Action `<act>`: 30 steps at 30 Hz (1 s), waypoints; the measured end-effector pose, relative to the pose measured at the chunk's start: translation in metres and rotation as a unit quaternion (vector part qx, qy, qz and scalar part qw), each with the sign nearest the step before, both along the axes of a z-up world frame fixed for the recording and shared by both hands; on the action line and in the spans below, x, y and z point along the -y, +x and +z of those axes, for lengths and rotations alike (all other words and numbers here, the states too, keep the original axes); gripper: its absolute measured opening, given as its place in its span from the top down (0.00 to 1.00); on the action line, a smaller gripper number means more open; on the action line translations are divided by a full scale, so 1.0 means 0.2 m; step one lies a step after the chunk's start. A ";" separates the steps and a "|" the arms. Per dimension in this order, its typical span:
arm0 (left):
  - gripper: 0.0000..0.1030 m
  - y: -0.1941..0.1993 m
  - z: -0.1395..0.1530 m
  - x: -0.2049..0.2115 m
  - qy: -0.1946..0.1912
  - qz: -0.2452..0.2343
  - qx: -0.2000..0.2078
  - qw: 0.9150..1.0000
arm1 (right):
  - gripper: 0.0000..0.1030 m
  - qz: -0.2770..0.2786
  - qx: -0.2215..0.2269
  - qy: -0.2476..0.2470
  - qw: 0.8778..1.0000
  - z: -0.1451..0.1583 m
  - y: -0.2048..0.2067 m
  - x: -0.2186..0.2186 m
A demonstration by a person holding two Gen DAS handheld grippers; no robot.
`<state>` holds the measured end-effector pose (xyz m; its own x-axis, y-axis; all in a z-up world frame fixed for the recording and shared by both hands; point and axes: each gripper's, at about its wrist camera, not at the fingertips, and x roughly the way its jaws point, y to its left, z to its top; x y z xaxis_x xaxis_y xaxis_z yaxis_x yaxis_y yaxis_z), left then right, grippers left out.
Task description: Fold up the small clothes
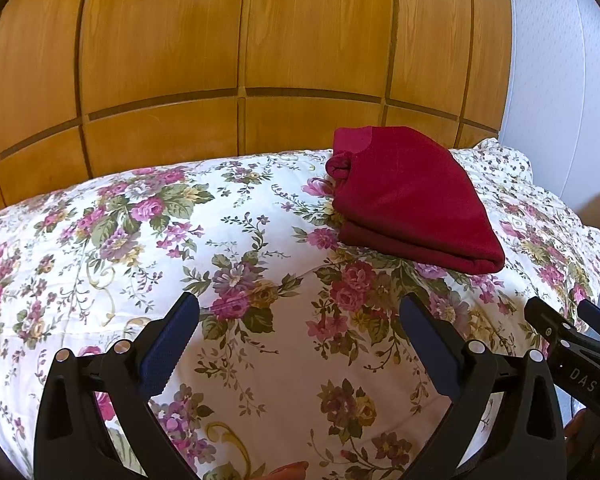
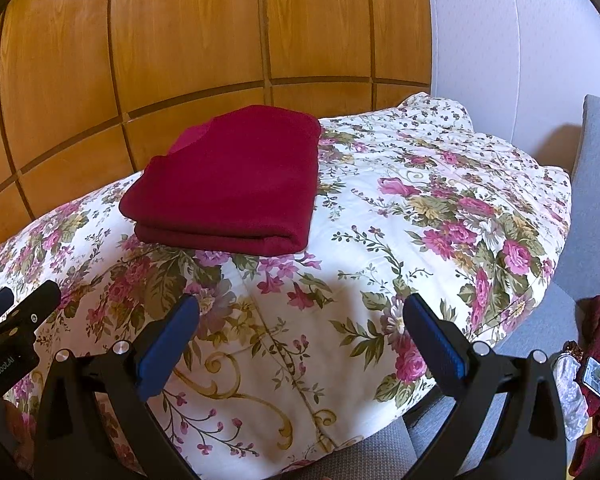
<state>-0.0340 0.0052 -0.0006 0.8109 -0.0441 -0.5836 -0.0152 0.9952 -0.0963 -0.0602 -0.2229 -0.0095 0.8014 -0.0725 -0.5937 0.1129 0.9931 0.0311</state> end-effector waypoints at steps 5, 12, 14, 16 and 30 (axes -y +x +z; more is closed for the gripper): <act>0.04 0.00 0.00 0.00 0.000 0.000 0.000 1.000 | 0.02 0.000 -0.001 -0.001 1.000 0.00 0.00 0.00; 0.04 0.00 0.00 0.00 0.000 0.000 -0.001 1.000 | 0.02 0.003 -0.002 -0.001 1.000 0.00 0.00 -0.01; 0.04 0.00 0.00 0.00 0.000 0.000 -0.001 1.000 | 0.02 0.003 -0.004 -0.001 1.000 -0.01 0.00 -0.01; 0.04 0.00 -0.01 0.00 0.000 0.000 -0.001 1.000 | 0.02 0.003 -0.003 0.000 1.000 -0.01 0.00 -0.01; 0.04 0.00 -0.03 -0.01 0.009 0.008 -0.008 1.000 | 0.02 0.008 -0.007 0.001 1.000 -0.02 0.01 0.00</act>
<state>-0.0337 0.0068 -0.0062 0.8018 -0.0218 -0.5972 -0.0316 0.9964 -0.0788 -0.0574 -0.2228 -0.0131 0.7935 -0.0579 -0.6058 0.0965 0.9948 0.0313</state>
